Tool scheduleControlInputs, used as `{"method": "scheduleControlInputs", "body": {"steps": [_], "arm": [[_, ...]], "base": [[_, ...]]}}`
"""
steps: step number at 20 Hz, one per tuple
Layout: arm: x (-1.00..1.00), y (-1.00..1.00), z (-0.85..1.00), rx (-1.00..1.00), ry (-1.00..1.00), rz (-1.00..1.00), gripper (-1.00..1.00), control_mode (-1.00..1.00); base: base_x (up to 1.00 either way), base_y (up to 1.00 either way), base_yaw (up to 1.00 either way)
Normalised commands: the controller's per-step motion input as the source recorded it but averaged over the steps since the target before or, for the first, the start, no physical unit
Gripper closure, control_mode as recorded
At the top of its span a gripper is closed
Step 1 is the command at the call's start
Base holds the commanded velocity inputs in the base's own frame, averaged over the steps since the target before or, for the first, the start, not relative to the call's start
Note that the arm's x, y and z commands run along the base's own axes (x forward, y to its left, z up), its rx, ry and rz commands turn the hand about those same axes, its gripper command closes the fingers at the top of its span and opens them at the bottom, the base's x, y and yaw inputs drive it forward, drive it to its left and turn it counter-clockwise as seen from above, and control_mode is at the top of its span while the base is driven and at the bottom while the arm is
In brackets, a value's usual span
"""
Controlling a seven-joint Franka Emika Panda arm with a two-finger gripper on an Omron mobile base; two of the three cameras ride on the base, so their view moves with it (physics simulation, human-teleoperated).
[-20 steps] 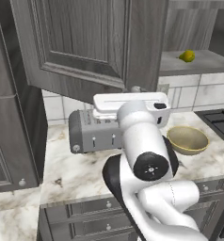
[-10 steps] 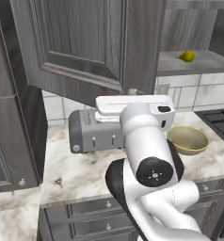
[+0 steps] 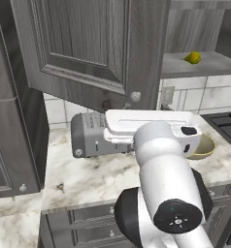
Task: Open the cabinet. Pick the banana and pear from the cabinet and place them into the bowl. Then close the cabinet.
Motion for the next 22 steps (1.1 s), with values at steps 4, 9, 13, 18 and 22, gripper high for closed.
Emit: {"method": "scheduleControlInputs", "body": {"steps": [4,9,13,18,22], "arm": [[-0.53,-0.82,0.00,0.28,0.00,0.03,-1.00,-1.00],[-0.09,-1.00,0.00,0.34,0.01,0.15,-1.00,-1.00],[0.06,-0.99,0.00,0.23,-0.01,0.24,-1.00,-1.00],[0.38,-0.64,-0.29,0.03,0.00,0.29,-1.00,-1.00],[0.50,-0.52,-0.28,0.07,0.00,0.29,-1.00,-1.00]], "base": [[0.00,0.00,0.00],[0.00,0.00,0.00],[0.00,0.00,0.00],[0.00,0.00,0.00],[0.00,0.00,0.00]]}}
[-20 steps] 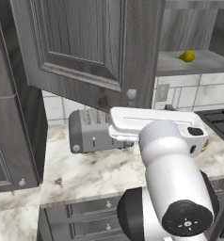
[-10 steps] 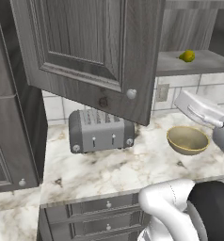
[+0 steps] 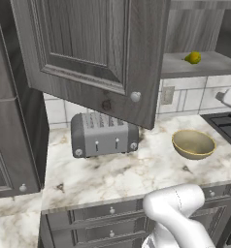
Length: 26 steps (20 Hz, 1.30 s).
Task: Open the cabinet. Pick the banana and pear from the cabinet and place them into the bowl. Then close the cabinet.
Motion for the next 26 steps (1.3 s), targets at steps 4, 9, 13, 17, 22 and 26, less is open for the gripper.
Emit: {"method": "scheduleControlInputs", "body": {"steps": [4,9,13,17,22,26], "arm": [[0.81,-0.21,-0.37,0.04,0.04,0.25,-1.00,-1.00],[0.98,0.14,-0.49,0.00,0.02,0.12,-1.00,-1.00],[1.00,0.36,-0.33,0.00,0.03,0.05,-1.00,-1.00],[0.64,0.34,-0.11,0.00,0.05,0.15,-1.00,-1.00],[0.10,0.13,0.00,0.06,0.26,0.37,-1.00,-1.00],[0.00,0.11,0.00,0.00,0.17,0.31,-1.00,-1.00]], "base": [[0.00,0.00,0.00],[0.00,0.00,0.00],[0.00,0.00,0.00],[0.00,0.00,0.00],[0.00,0.00,0.00],[0.00,0.00,0.00]]}}
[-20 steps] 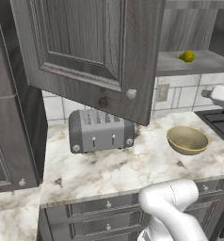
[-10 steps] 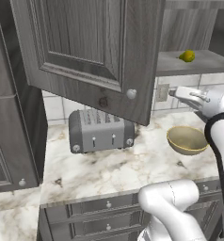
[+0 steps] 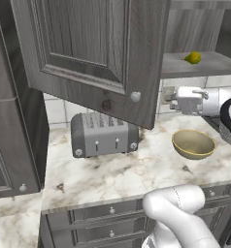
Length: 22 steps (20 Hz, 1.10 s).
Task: Open the cabinet. Pick the banana and pear from the cabinet and place them into the bowl. Then close the cabinet.
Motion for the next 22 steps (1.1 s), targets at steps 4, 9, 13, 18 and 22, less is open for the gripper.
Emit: {"method": "scheduleControlInputs", "body": {"steps": [4,9,13,18,22], "arm": [[0.01,0.36,0.00,0.01,0.05,0.14,-1.00,-1.00],[0.21,0.51,-0.21,0.06,0.00,0.01,-1.00,-1.00],[0.31,0.63,-0.19,0.03,0.00,0.00,-1.00,-1.00],[0.22,0.57,-0.12,0.07,0.00,0.00,-1.00,-1.00],[0.07,0.43,0.00,0.07,0.10,0.04,-1.00,-1.00]], "base": [[0.00,0.00,0.00],[0.00,0.00,0.00],[0.00,0.00,0.00],[0.00,0.00,0.00],[0.00,0.00,0.00]]}}
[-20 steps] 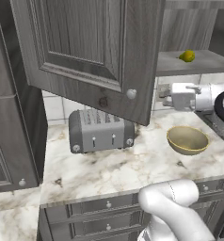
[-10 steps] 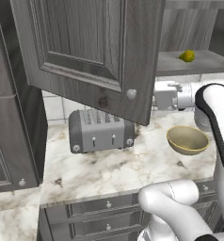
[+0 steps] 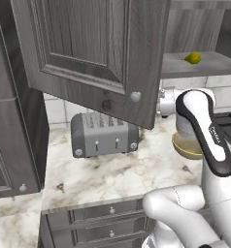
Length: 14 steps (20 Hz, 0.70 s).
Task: Open the cabinet. Pick the banana and pear from the cabinet and place them into the bowl. Then close the cabinet.
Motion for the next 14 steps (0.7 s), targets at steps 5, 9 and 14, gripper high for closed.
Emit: {"method": "scheduleControlInputs", "body": {"steps": [5,9,14], "arm": [[0.00,0.67,0.00,0.03,0.07,0.02,-1.00,-1.00],[0.00,0.96,-0.04,0.05,0.01,0.00,-1.00,-1.00],[0.00,0.92,-0.13,0.07,0.00,0.00,-1.00,-1.00]], "base": [[0.00,0.00,0.00],[0.00,0.00,0.00],[0.00,0.00,0.00]]}}
